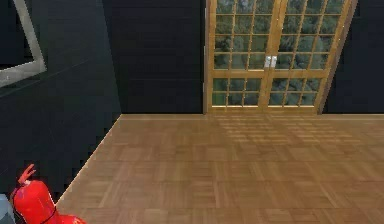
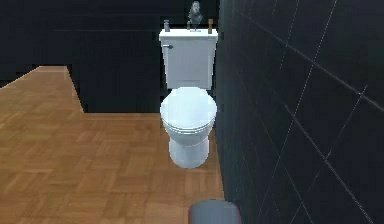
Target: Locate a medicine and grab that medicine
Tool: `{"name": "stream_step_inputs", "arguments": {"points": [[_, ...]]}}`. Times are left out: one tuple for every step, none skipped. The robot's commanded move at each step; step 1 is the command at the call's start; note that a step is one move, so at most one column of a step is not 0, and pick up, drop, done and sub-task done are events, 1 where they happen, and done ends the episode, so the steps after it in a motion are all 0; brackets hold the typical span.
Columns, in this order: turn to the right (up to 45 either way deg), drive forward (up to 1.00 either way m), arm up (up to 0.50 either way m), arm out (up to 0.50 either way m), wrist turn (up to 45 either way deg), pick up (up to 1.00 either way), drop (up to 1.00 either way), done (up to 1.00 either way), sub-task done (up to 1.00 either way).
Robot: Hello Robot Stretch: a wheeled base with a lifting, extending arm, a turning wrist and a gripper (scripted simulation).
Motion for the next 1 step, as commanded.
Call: {"name": "stream_step_inputs", "arguments": {"points": [[0.0, 0.15, 0.0, 0.0, 0.0, 0.0, 0.0, 0.0, 0.0]]}}
